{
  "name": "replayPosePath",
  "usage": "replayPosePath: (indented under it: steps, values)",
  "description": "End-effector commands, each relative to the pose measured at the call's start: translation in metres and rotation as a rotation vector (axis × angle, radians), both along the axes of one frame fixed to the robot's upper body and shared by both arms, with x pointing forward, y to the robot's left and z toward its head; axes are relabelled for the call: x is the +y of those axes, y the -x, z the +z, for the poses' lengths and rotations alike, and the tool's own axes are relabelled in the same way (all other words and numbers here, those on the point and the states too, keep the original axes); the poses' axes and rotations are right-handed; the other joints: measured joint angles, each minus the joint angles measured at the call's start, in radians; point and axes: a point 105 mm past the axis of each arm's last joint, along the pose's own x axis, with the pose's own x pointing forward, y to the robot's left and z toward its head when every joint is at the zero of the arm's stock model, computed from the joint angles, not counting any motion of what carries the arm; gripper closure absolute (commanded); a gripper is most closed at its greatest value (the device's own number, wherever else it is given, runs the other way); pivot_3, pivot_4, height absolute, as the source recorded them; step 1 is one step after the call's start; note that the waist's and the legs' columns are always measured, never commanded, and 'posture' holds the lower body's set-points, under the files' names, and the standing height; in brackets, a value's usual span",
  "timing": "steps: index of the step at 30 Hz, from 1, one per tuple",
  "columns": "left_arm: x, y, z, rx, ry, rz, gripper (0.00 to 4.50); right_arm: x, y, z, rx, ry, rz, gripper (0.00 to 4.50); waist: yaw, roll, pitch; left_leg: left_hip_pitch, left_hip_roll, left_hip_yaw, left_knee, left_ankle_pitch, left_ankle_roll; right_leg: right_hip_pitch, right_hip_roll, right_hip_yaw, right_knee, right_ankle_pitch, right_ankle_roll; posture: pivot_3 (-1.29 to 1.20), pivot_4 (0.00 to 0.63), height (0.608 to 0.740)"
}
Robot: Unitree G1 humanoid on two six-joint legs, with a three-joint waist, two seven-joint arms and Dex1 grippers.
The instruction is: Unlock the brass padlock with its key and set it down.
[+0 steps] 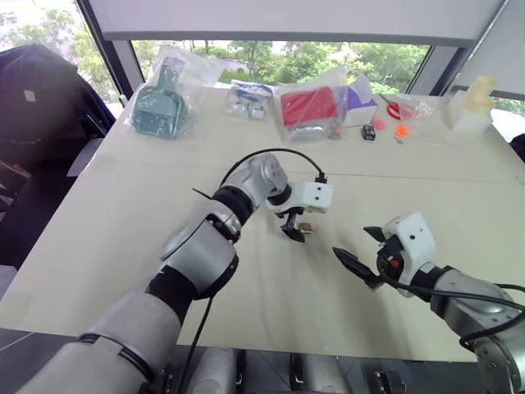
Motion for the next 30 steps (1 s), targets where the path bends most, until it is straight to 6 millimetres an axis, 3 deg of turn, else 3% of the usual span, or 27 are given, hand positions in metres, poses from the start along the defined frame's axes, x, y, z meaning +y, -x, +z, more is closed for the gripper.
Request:
replayPosePath:
  steps: [1,5,6,11,14,18,24,30]
  values:
    - [0.01,-0.002,-0.013,-0.018,-0.104,0.014,1.68,0.004,0.001,0.006,-0.045,-0.01,-0.003,0.0,0.0,0.0,0.0,0.001,0.0,0.0,0.0,0.0,0.0,0.001,0.0,0.0,0.0,0.0,0.0,0.0,0.15,0.74]
    - [0.013,-0.004,-0.02,-0.035,-0.11,0.043,3.67,0.003,0.002,0.005,-0.044,-0.011,-0.012,0.0,-0.001,0.0,-0.001,0.002,0.0,0.0,0.0,0.0,0.0,0.001,0.0,0.0,0.0,0.0,0.0,0.0,0.15,0.74]
    - [0.014,-0.005,-0.021,-0.044,-0.114,0.048,3.82,0.003,0.002,0.005,-0.044,-0.011,-0.012,0.0,-0.001,-0.001,-0.001,0.002,0.0,0.0,0.001,0.0,0.0,0.002,-0.001,0.0,0.0,0.0,0.0,0.0,0.15,0.74]
    - [0.012,-0.017,-0.003,-0.129,-0.016,0.061,3.8,0.007,-0.002,0.011,-0.054,-0.111,-0.003,0.0,-0.003,-0.001,-0.002,0.003,0.0,0.0,0.001,0.0,0.0,0.002,-0.001,0.001,0.0,0.0,0.0,0.0,0.15,0.74]
    - [0.013,-0.025,0.023,-0.192,0.094,0.042,3.8,0.012,-0.006,0.016,-0.043,-0.252,-0.009,0.0,-0.011,-0.001,-0.001,0.002,0.001,0.0,0.001,0.0,0.0,0.001,-0.001,0.001,0.001,0.001,0.002,0.0,0.15,0.74]
    - [0.02,-0.007,0.074,-0.139,0.382,-0.148,3.8,0.019,-0.017,0.032,-0.043,-0.417,0.003,0.0,-0.027,-0.001,-0.001,0.0,0.001,0.0,0.0,0.0,0.0,-0.004,-0.003,0.003,0.006,0.001,0.002,0.0,0.15,0.74]
    - [0.053,0.003,0.086,-0.144,0.477,-0.156,3.8,0.032,-0.025,0.045,0.025,-0.587,0.046,0.0,-0.031,0.0,-0.001,0.0,0.001,0.0,-0.001,0.0,0.0,-0.005,-0.006,0.003,0.007,0.001,0.002,0.0,0.15,0.74]
    - [0.059,0.015,0.095,-0.189,0.549,-0.107,3.8,0.033,-0.031,0.06,0.052,-0.662,0.078,0.0,-0.026,0.0,-0.001,0.0,0.001,0.0,-0.001,0.0,0.0,-0.005,-0.008,0.003,0.007,0.001,0.001,0.0,0.15,0.74]
